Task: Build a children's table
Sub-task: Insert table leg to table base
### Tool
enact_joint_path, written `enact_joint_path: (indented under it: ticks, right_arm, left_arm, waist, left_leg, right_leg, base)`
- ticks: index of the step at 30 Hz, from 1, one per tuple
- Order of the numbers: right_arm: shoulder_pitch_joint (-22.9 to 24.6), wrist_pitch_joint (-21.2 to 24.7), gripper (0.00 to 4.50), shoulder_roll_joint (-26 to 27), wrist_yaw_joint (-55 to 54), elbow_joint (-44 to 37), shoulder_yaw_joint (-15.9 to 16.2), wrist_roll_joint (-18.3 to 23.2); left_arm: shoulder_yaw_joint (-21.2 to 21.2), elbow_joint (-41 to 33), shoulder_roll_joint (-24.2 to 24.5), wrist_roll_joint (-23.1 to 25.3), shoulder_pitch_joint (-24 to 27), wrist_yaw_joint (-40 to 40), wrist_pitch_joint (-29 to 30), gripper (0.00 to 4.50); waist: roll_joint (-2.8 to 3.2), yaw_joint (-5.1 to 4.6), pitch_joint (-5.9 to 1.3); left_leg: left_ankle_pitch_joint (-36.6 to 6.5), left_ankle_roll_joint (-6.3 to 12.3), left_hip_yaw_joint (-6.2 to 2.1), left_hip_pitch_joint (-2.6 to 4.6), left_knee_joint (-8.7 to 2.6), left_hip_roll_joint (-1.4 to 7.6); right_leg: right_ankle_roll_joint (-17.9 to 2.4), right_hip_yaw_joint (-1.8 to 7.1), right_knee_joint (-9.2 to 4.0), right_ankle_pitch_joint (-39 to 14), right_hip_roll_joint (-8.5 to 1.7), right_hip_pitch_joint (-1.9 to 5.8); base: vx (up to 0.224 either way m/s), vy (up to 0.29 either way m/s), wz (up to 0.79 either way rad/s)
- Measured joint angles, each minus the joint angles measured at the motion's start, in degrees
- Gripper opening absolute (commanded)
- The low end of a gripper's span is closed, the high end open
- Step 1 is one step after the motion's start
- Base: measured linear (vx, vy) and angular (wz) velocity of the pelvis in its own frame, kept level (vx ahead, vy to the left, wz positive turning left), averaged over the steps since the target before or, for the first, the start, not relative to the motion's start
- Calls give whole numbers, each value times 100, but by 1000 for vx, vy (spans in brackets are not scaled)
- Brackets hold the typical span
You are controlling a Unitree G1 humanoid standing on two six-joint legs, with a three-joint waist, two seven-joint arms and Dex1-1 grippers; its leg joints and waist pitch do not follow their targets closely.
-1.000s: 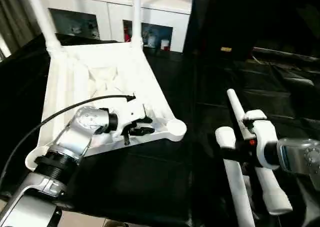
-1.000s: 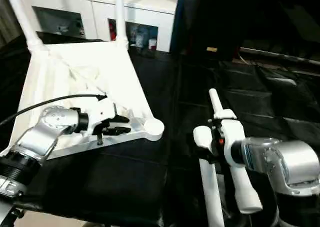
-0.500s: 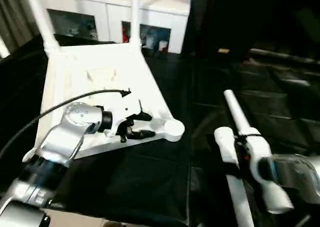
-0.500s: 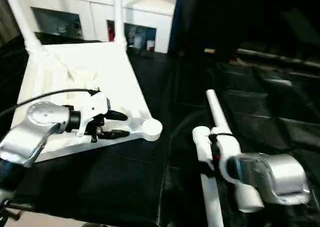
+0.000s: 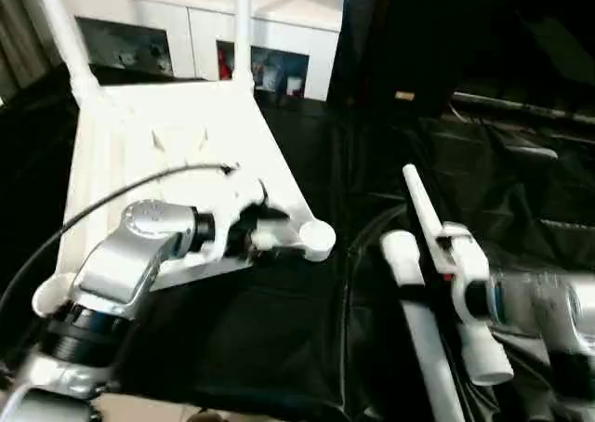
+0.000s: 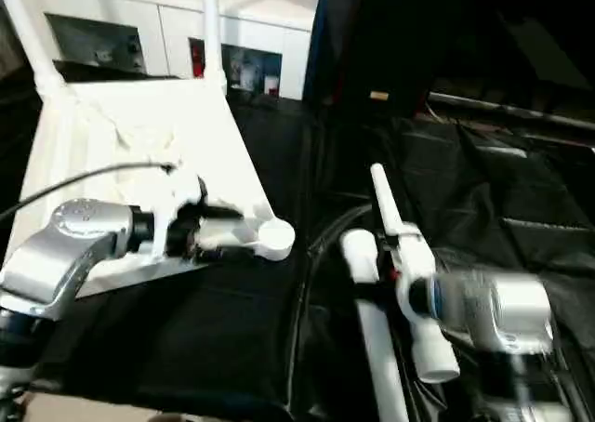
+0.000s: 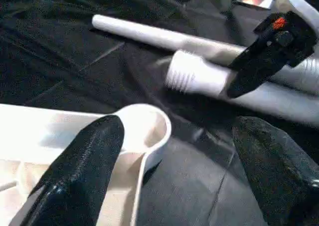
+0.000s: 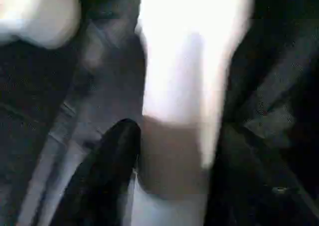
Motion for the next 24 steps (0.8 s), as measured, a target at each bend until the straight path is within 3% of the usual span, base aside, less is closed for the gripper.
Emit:
enact_joint_path:
  ticks: [5, 9, 12, 13, 15, 17, 18, 20, 22, 24]
  right_arm:
    - [-773, 104, 198, 220, 77, 323, -667, 280]
    - [-1082, -14, 161, 454, 43, 433, -1119, 424]
    - [-1525, -107, 139, 891, -182, 710, -1851, 586]
    - [-1641, -129, 126, 947, -228, 726, -1960, 603]
    - [-1674, -152, 102, 935, -255, 623, -1874, 598]
    - [-1317, -261, 94, 598, -292, 351, -1206, 391]
    - [-1192, -276, 94, 517, -302, 340, -1041, 282]
    - [-907, -385, 129, 308, -292, 131, -514, 94]
    - [-835, -375, 132, 225, -282, -134, -312, 82]
    - [-836, -180, 165, 105, -285, -481, -275, 184]
  left_arm:
    - [229, -28, -336, -282, -8, 354, 557, 445]
    - [331, -20, -602, -375, -172, 601, 733, 450]
    - [562, 164, -1052, -530, -367, 940, 939, 450]
    - [561, 203, -1154, -567, -432, 1035, 1032, 450]
    - [451, 199, -1235, -580, -467, 1128, 1123, 450]
    - [366, 198, -1116, -541, -459, 1165, 1151, 450]
    - [357, 198, -1064, -515, -449, 1176, 1151, 450]
    - [335, 189, -900, -461, -438, 1166, 1152, 450]
    - [324, 180, -782, -361, -435, 1167, 1143, 450]
    - [122, 65, -630, -243, -392, 1090, 1011, 450]
  waist:
    - [-29, 37, 7]
    - [-24, 127, 8]
    - [-13, 141, 11]
    - [-12, 155, 12]
    - [-10, 159, 10]
    - [-6, 168, 12]
    - [-3, 166, 14]
    - [8, 153, 21]
    - [13, 122, 26]
    - [11, 124, 25]
  left_leg:
    - [5, -7, 3, -15, 3, 0]
    - [7, -9, 4, -36, 1, 1]
    - [16, -20, 6, -62, 9, 1]
    - [19, -16, 7, -62, 8, 1]
    - [21, -13, 5, -51, 4, 2]
    - [23, -17, 2, -51, -2, 3]
    - [24, -19, 2, -50, -2, 3]
    - [26, -21, 2, -52, -2, 3]
    - [26, -21, 2, -50, -3, 3]
    - [26, -21, 1, -47, -6, 3]
  right_leg:
    - [-8, 1, 1, 5, 0, -7]
    - [-35, -1, -1, 14, 3, -22]
    - [-39, 1, 2, 17, 3, -45]
    - [-39, 1, 1, 16, 3, -43]
    - [-38, -1, -4, 15, 6, -32]
    - [-37, -4, -9, 15, 7, -32]
    - [-37, -3, -7, 15, 7, -32]
    - [-36, -2, -3, 17, 7, -35]
    - [-34, -2, 0, 20, 8, -38]
    - [-16, -3, -2, 10, 8, -37]
  base:
    - [0, 0, 0]
    - [0, 0, 0]
    - [0, 0, 0]
    - [0, 0, 0]
    - [0, 0, 0]
    - [0, 0, 0]
    - [0, 0, 0]
    - [0, 0, 0]
    - [0, 0, 0]
    - [0, 0, 0]
